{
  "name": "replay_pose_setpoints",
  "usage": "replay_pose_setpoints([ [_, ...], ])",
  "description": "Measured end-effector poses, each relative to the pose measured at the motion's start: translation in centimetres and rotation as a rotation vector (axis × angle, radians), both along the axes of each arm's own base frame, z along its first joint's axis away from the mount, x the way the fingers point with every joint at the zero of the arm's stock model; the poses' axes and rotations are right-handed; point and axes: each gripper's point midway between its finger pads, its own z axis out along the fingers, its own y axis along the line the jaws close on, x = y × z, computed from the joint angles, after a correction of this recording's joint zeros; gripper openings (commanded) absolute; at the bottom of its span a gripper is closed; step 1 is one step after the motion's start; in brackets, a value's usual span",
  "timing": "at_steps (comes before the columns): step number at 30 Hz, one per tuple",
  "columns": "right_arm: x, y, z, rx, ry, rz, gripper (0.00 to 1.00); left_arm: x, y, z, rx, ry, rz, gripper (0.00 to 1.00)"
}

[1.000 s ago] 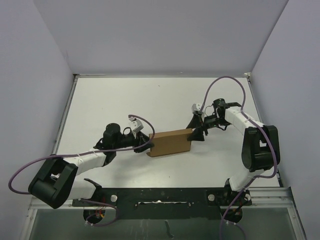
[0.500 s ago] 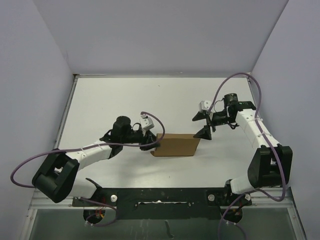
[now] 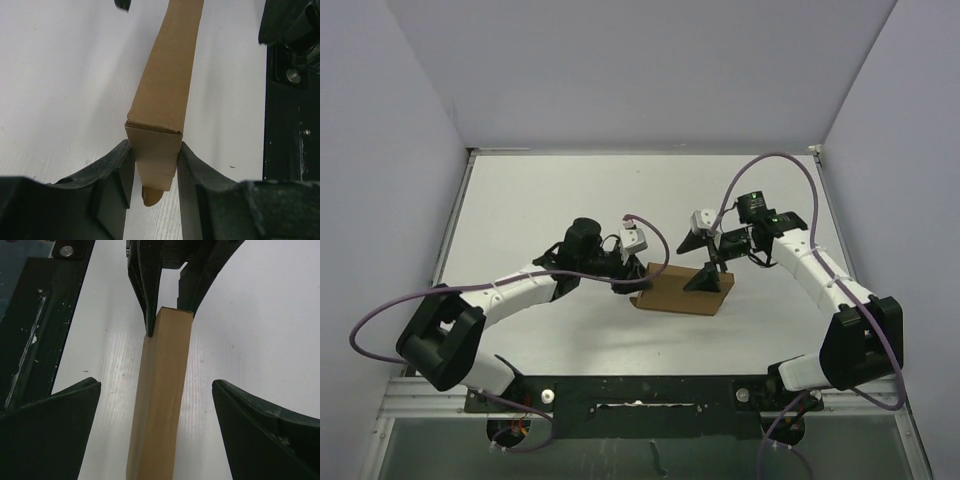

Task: Fold the paper box

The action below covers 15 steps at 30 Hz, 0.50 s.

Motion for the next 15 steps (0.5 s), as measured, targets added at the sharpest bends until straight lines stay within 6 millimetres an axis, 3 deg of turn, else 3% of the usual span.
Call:
replay_pose_setpoints([
  [6, -0.4, 0.9, -1.7, -0.032, 0.069, -0.026, 0.89, -0.1, -1.6, 0.3, 0.019, 0.001, -0.039, 0.12],
  [15, 0.8, 1.2, -3.1, -0.051, 0.136, -0.084, 0.78, 0.3, -2.9, 0.5, 0.033, 0.004, -0.055, 0.12],
])
